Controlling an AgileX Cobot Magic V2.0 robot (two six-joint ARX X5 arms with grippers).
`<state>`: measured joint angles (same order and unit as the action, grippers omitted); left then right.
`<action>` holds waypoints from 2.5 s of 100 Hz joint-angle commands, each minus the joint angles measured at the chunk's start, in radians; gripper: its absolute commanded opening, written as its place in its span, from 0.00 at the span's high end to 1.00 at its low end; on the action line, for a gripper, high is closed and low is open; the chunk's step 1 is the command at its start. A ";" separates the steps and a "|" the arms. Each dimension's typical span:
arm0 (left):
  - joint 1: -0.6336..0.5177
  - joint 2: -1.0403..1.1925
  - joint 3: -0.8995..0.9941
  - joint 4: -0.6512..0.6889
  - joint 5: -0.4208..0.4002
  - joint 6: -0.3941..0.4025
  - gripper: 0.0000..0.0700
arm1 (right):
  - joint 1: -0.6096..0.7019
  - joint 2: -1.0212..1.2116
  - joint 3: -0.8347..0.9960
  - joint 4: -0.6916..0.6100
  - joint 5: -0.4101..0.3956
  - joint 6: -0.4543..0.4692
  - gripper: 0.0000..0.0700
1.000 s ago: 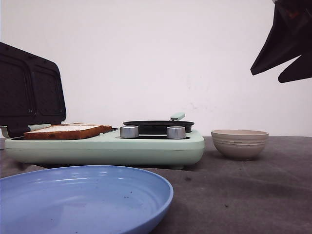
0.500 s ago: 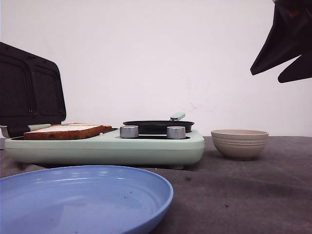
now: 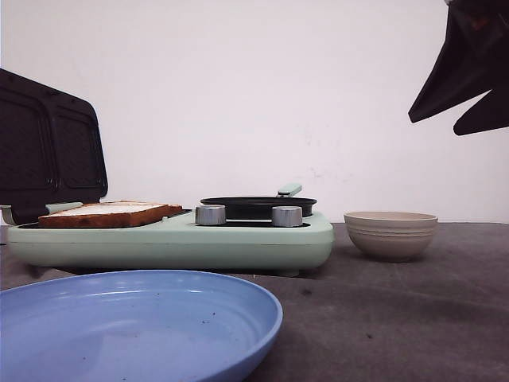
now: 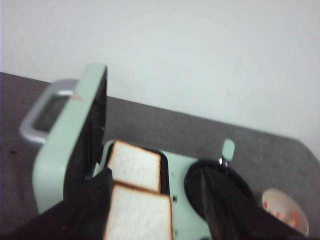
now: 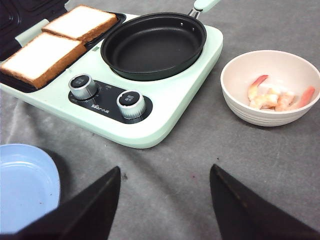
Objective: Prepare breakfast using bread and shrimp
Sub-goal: 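Move the left gripper to the sandwich press lid handle and grasp it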
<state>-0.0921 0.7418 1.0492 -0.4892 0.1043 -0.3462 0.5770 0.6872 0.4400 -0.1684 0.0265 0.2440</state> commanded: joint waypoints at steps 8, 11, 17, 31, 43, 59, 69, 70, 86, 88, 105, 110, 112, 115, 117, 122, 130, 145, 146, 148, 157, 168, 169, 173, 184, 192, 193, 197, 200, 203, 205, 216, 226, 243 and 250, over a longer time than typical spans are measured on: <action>0.119 0.083 0.105 0.009 0.101 -0.087 0.60 | 0.009 0.003 0.004 0.010 -0.003 0.019 0.51; 0.151 0.102 0.123 0.009 0.128 -0.101 0.60 | 0.009 0.003 0.004 0.010 -0.003 0.018 0.51; 0.218 0.140 0.154 0.010 0.195 -0.126 0.60 | 0.009 0.003 0.004 0.010 -0.004 0.018 0.51; 0.385 0.231 0.200 0.014 0.355 -0.183 0.60 | 0.009 0.003 0.004 0.010 -0.004 0.018 0.51; 0.493 0.318 0.201 0.023 0.439 -0.254 0.59 | 0.009 0.003 0.004 0.011 -0.004 0.018 0.51; 0.536 0.429 0.201 0.089 0.523 -0.346 0.59 | 0.009 0.003 0.004 0.011 -0.006 0.018 0.51; 0.533 0.487 0.201 0.133 0.537 -0.365 0.59 | 0.009 0.003 0.004 0.011 -0.008 0.018 0.51; 0.532 0.493 0.201 0.137 0.539 -0.368 0.59 | 0.009 0.004 0.004 0.011 -0.008 0.018 0.51; 0.511 0.579 0.201 0.171 0.550 -0.380 0.59 | 0.009 0.003 0.004 0.011 -0.008 0.018 0.51; 0.511 0.587 0.201 0.171 0.550 -0.380 0.59 | 0.009 0.003 0.004 0.011 -0.008 0.018 0.51; 0.510 0.640 0.201 0.167 0.552 -0.361 0.59 | 0.009 0.003 0.004 0.011 -0.010 0.019 0.51; 0.509 0.652 0.201 0.166 0.552 -0.351 0.59 | 0.009 0.003 0.004 0.011 -0.010 0.019 0.51; 0.507 0.656 0.201 0.166 0.552 -0.349 0.59 | 0.009 0.003 0.004 0.011 -0.010 0.019 0.51; 0.505 0.662 0.201 0.166 0.552 -0.346 0.59 | 0.009 0.003 0.004 0.011 -0.010 0.019 0.51; 0.504 0.666 0.201 0.166 0.552 -0.344 0.59 | 0.009 0.003 0.004 0.011 -0.010 0.019 0.51; 0.503 0.674 0.201 0.164 0.553 -0.342 0.59 | 0.009 0.003 0.004 0.011 -0.010 0.019 0.51; 0.502 0.687 0.201 0.161 0.556 -0.337 0.59 | 0.009 0.003 0.004 0.011 -0.010 0.024 0.51; 0.487 0.707 0.201 0.145 0.552 -0.296 0.59 | 0.009 0.003 0.004 0.011 -0.010 0.037 0.51; 0.485 0.709 0.201 0.144 0.552 -0.295 0.59 | 0.009 0.003 0.004 0.011 -0.010 0.037 0.51; 0.482 0.711 0.201 0.145 0.552 -0.294 0.59 | 0.009 0.003 0.004 0.011 -0.010 0.037 0.51; 0.471 0.718 0.201 0.145 0.552 -0.293 0.59 | 0.009 0.003 0.004 0.011 -0.010 0.037 0.51; 0.458 0.729 0.201 0.145 0.551 -0.293 0.59 | 0.009 0.003 0.004 0.011 -0.010 0.039 0.51; 0.457 0.731 0.201 0.145 0.550 -0.292 0.59 | 0.009 0.003 0.004 0.011 -0.010 0.039 0.51; 0.452 0.735 0.201 0.145 0.550 -0.292 0.59 | 0.009 0.003 0.004 0.011 -0.010 0.043 0.51; 0.442 0.748 0.201 0.145 0.546 -0.293 0.59 | 0.009 0.003 0.004 0.011 -0.010 0.046 0.51; 0.439 0.750 0.201 0.146 0.542 -0.292 0.61 | 0.009 0.003 0.004 0.011 -0.010 0.050 0.51; 0.438 0.750 0.201 0.146 0.541 -0.292 0.61 | 0.009 0.003 0.004 0.011 -0.010 0.052 0.51; 0.438 0.750 0.201 0.147 0.539 -0.290 0.62 | 0.009 0.003 0.004 0.011 -0.010 0.055 0.51; 0.439 0.750 0.201 0.147 0.538 -0.289 0.62 | 0.009 0.003 0.004 0.011 -0.010 0.057 0.51; 0.439 0.750 0.201 0.147 0.538 -0.287 0.62 | 0.009 0.003 0.004 0.011 -0.010 0.058 0.51; 0.439 0.750 0.201 0.147 0.538 -0.285 0.63 | 0.009 0.003 0.004 0.011 -0.010 0.060 0.51; 0.439 0.750 0.201 0.145 0.538 -0.270 0.76 | 0.009 0.003 0.004 0.011 -0.010 0.063 0.51; 0.439 0.750 0.201 0.145 0.538 -0.267 0.88 | 0.009 0.003 0.004 0.011 -0.010 0.063 0.51; 0.439 0.750 0.201 0.144 0.531 -0.262 0.99 | 0.009 0.003 0.004 0.011 -0.010 0.065 0.51; 0.438 0.750 0.201 0.143 0.531 -0.262 0.99 | 0.009 0.003 0.004 0.011 -0.010 0.068 0.51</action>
<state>0.3485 1.4742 1.2350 -0.3473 0.6323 -0.6426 0.5770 0.6876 0.4400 -0.1680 0.0189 0.2966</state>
